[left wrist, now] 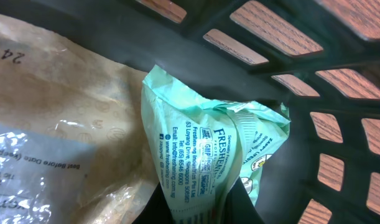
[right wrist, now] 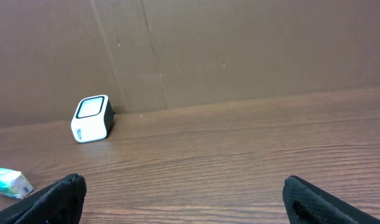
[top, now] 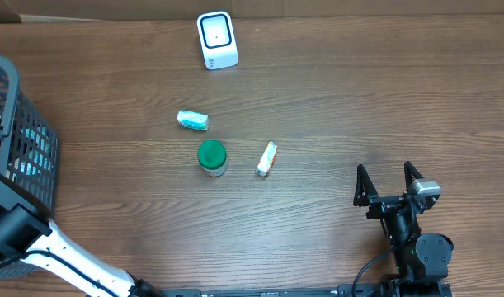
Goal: Scan the item barcode
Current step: 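Grasp the green wipes pack in the basket with the left gripper, then carry the wipes pack out and drop it right of the orange packet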
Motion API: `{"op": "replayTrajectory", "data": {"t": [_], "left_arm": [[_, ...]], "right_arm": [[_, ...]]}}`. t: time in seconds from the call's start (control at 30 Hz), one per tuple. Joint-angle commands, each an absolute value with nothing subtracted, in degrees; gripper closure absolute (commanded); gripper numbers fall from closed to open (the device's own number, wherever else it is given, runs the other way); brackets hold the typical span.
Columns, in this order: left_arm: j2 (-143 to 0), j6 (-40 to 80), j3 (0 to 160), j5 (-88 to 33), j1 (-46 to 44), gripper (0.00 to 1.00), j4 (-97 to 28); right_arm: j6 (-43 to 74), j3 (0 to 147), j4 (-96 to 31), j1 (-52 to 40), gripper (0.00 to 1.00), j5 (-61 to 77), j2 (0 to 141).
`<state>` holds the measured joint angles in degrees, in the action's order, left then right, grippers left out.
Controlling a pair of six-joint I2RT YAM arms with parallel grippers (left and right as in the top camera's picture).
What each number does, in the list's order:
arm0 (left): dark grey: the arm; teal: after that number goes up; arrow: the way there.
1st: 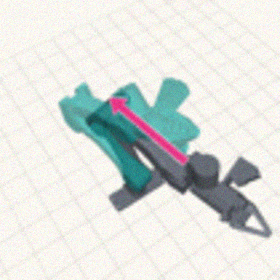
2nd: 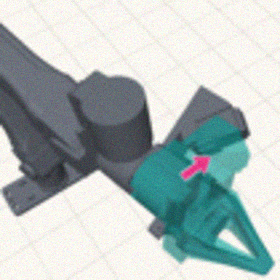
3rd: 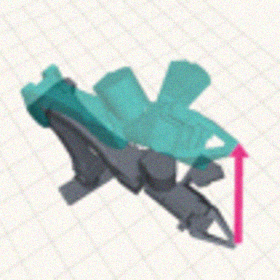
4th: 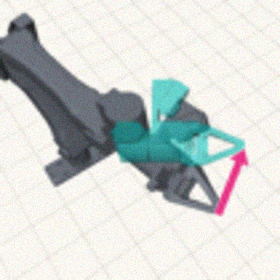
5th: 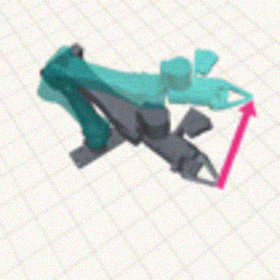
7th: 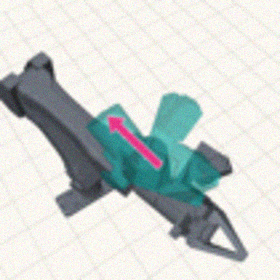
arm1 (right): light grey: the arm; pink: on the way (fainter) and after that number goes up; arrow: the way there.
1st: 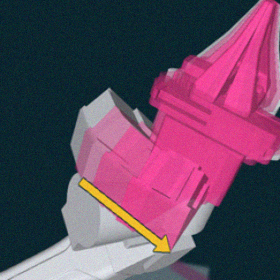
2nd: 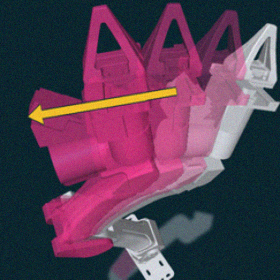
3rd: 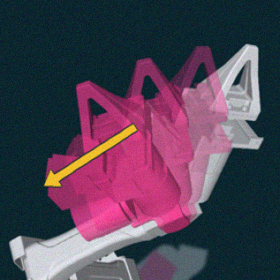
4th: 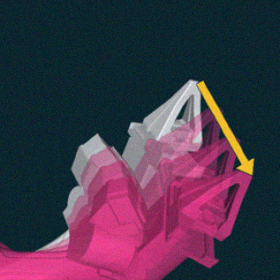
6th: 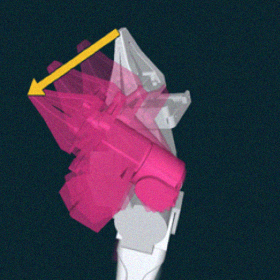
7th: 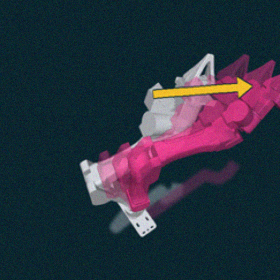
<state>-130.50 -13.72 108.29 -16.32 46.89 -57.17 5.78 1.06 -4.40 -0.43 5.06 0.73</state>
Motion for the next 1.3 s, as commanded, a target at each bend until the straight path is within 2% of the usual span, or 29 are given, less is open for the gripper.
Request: {"op": "replayTrajectory", "data": {"t": [0.0,0.53,0.87,1.07,1.27], "left_arm": [[-131.3,-11.9,106.9,-13.1,46.9,0.96,-57.2],[-119.3,-1.0,109.8,0.5,47.0,0.96,-60.7],[-118.8,-0.8,109.2,0.6,47.0,0.96,-62.8],[-117.1,4.0,110.5,0.6,47.3,0.96,-63.1],[-109.7,9.3,113.6,-0.1,47.3,0.96,-63.3]], "right_arm": [[5.7,0.4,-4.3,-0.6,0.00,4.5,0.2],[5.7,0.4,-4.3,-0.6,0.00,4.5,0.2],[5.7,0.4,-4.3,-0.7,0.00,4.5,0.2],[5.7,0.4,-4.3,-0.7,0.01,4.6,0.2],[5.7,0.4,-4.3,-0.7,0.00,4.5,0.2]]}}
